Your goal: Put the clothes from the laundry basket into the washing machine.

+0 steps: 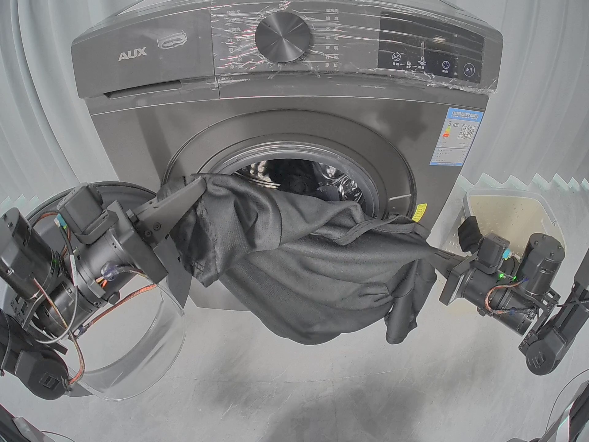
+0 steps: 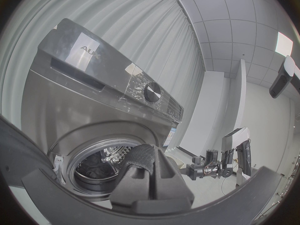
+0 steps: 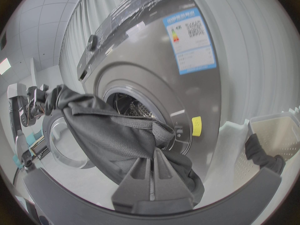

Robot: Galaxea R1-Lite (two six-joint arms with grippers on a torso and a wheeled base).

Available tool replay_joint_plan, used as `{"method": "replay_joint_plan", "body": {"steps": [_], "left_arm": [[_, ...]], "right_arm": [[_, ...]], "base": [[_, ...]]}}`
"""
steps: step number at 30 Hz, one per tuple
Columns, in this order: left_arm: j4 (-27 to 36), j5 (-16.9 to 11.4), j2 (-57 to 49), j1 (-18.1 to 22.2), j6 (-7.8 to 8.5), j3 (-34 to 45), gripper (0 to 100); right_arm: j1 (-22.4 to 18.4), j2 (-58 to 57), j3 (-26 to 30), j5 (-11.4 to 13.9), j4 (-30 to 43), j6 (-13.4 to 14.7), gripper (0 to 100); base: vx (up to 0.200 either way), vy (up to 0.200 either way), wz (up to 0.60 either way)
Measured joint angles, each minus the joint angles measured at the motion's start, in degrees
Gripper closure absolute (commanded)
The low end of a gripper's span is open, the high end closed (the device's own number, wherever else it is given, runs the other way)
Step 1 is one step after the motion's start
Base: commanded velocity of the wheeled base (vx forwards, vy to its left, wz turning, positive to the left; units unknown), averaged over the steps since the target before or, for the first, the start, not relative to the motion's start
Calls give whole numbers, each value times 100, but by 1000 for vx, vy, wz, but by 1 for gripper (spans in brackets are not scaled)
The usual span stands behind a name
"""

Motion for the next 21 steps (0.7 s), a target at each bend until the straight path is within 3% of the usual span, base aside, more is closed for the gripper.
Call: {"method": "replay_joint_plan", "body": {"steps": [6, 16, 21], "left_arm": [[2, -22, -68, 21, 9, 254, 100], [2, -20, -96, 261, 11, 215, 100], [0, -17, -99, 327, 0, 148, 100]], "right_arm": [[27, -383, -219, -296, 1, 7, 100], [99, -675, -300, -304, 6, 10, 100], [250, -711, 15, -285, 11, -1, 100]], "base": [[0, 0, 0], [0, 0, 0], [0, 0, 0]]}}
